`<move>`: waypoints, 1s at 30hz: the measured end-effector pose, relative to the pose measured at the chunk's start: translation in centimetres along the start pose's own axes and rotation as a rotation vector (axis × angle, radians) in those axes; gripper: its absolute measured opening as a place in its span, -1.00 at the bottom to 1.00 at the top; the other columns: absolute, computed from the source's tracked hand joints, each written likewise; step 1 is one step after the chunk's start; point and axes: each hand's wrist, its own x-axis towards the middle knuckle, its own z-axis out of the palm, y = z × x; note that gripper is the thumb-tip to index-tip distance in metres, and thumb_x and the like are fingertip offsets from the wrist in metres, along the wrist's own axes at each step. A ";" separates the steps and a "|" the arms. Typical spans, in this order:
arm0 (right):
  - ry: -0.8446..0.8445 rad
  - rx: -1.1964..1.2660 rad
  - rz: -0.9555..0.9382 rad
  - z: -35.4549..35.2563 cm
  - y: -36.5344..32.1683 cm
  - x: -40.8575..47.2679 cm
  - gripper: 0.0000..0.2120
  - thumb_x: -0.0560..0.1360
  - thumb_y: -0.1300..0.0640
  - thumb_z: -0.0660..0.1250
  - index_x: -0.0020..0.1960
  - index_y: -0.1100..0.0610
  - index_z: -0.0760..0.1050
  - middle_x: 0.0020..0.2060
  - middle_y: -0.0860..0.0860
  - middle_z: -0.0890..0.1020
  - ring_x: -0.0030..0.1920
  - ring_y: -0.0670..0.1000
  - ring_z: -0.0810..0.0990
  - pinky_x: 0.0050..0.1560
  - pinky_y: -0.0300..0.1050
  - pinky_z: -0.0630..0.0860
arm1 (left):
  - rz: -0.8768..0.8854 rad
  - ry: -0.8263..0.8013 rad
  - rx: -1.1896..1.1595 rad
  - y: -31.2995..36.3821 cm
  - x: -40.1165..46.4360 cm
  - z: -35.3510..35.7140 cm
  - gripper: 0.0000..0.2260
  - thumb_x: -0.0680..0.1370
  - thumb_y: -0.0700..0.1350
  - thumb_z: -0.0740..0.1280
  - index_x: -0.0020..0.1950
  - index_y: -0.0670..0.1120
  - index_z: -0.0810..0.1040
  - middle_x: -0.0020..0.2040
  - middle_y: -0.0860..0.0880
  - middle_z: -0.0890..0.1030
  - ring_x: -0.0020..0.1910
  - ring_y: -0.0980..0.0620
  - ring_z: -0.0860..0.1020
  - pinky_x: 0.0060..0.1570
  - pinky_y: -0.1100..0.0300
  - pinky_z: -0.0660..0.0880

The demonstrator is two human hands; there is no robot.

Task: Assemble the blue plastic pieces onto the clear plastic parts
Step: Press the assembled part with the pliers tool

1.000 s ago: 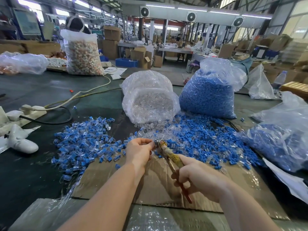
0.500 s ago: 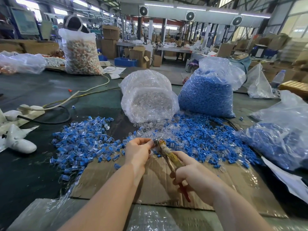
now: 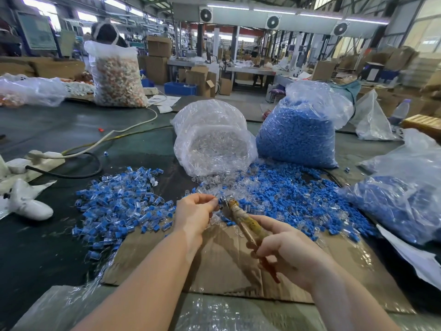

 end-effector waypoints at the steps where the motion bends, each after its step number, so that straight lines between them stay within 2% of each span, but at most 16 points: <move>1: 0.029 -0.057 -0.028 0.0 0.1 0.1 -0.41 0.27 0.54 0.19 0.01 -0.05 0.63 -0.24 0.13 0.52 -0.30 0.01 0.49 -0.42 -0.19 0.39 | 0.013 0.005 0.017 0.0 0.0 0.0 -0.94 0.49 -0.23 0.37 -0.14 -0.09 0.60 -0.24 -0.05 0.62 -0.35 0.08 0.44 -0.29 0.21 0.41; 5: 0.215 -0.239 -0.159 0.2 0.2 0.3 -0.37 0.28 0.53 0.22 0.17 -0.03 0.50 -0.26 0.07 0.49 -0.47 -0.12 0.44 -0.45 -0.21 0.37 | 0.060 0.083 0.052 -0.1 0.4 -0.6 -0.93 0.50 -0.25 0.35 -0.14 -0.10 0.58 -0.23 -0.06 0.59 -0.34 0.09 0.48 -0.36 0.27 0.39; 8: 0.377 -0.335 -0.217 -1.2 0.1 0.7 -0.42 0.32 0.49 0.27 0.17 -0.05 0.49 -0.20 0.06 0.50 -0.48 -0.15 0.45 -0.53 -0.32 0.36 | 0.156 0.212 0.236 -0.3 1.5 -2.0 -0.96 0.51 -0.22 0.35 -0.10 -0.11 0.59 -0.20 -0.04 0.60 -0.29 0.07 0.52 -0.34 0.24 0.42; 10: 0.544 -0.519 -0.227 -2.8 0.4 1.3 -0.43 0.32 0.41 0.32 0.20 -0.10 0.49 -0.09 0.10 0.52 -0.33 -0.03 0.51 -0.41 -0.24 0.45 | 0.272 0.313 0.481 -0.6 2.4 -3.7 -0.93 0.54 -0.19 0.31 -0.06 -0.08 0.59 -0.18 0.02 0.59 -0.33 0.15 0.48 -0.40 0.31 0.32; 11: 0.614 -0.627 -0.203 -3.7 0.6 1.6 -0.44 0.32 0.36 0.35 0.19 -0.14 0.48 -0.04 0.11 0.53 -0.22 0.05 0.53 -0.26 -0.15 0.51 | 0.320 0.357 0.596 -0.8 2.9 -4.7 -0.89 0.55 -0.19 0.28 -0.02 -0.08 0.60 -0.15 0.02 0.60 -0.33 0.16 0.46 -0.41 0.33 0.29; 13: 0.711 -0.792 -0.138 -5.4 1.0 2.0 -0.45 0.34 0.26 0.39 0.24 -0.17 0.45 0.04 0.12 0.52 -0.02 0.17 0.53 0.03 0.08 0.50 | 0.362 0.430 0.805 -1.3 3.7 -6.7 -0.83 0.58 -0.18 0.24 0.06 -0.08 0.62 -0.02 -0.08 0.61 -0.24 0.03 0.50 -0.31 0.21 0.39; 15: 0.793 -0.900 -0.075 -6.8 1.3 2.2 -0.50 0.39 0.13 0.42 0.28 -0.16 0.43 0.09 0.13 0.53 0.08 0.19 0.49 0.12 0.08 0.43 | 0.334 0.466 0.985 -1.8 4.4 -8.3 -0.79 0.59 -0.17 0.23 0.10 -0.02 0.63 0.04 -0.12 0.58 -0.09 -0.11 0.50 -0.10 0.03 0.43; 18: 0.861 -1.008 0.020 -8.0 1.6 2.3 -0.55 0.44 -0.02 0.39 0.31 -0.15 0.42 0.13 0.16 0.50 0.19 0.19 0.37 0.18 0.04 0.36 | 0.249 0.462 1.165 -2.3 4.4 -9.1 -0.74 0.58 -0.18 0.22 0.13 0.10 0.60 0.08 -0.04 0.54 0.04 -0.09 0.42 0.01 0.02 0.33; 22: 0.844 -1.067 0.088 -9.0 2.4 2.4 -0.53 0.48 -0.05 0.34 0.37 -0.12 0.36 0.25 0.19 0.44 0.28 0.23 0.30 0.23 0.05 0.28 | 0.281 0.437 1.154 -2.7 3.8 -8.1 -0.76 0.58 -0.10 0.23 0.20 0.11 0.55 0.17 0.03 0.49 0.17 -0.05 0.31 0.10 0.03 0.24; 25: 0.842 -1.102 0.106 -9.3 2.8 2.6 -0.52 0.49 -0.08 0.31 0.39 -0.13 0.32 0.28 0.20 0.40 0.30 0.24 0.28 0.24 0.05 0.27 | 0.423 0.375 1.035 -3.0 2.8 -6.1 -0.78 0.54 -0.09 0.30 0.17 0.06 0.56 0.15 0.02 0.51 0.15 -0.03 0.33 0.14 0.08 0.24; 28: 0.813 -1.123 0.103 -9.4 2.8 2.9 -0.51 0.49 -0.13 0.28 0.40 -0.13 0.32 0.22 0.19 0.44 0.24 0.22 0.32 0.21 0.03 0.29 | 0.598 0.173 0.809 -3.4 1.0 -3.2 -0.83 0.51 -0.17 0.34 0.08 -0.03 0.61 0.04 0.00 0.56 0.00 0.09 0.36 0.06 0.33 0.23; 30: 0.792 -1.141 0.129 -9.6 2.7 3.1 -0.50 0.50 -0.18 0.25 0.40 -0.13 0.30 0.20 0.17 0.45 0.23 0.21 0.34 0.21 0.02 0.31 | 0.639 0.000 0.752 -4.0 0.0 -1.2 -0.83 0.52 -0.16 0.33 0.10 -0.03 0.59 0.02 0.03 0.57 -0.03 0.17 0.40 0.04 0.39 0.30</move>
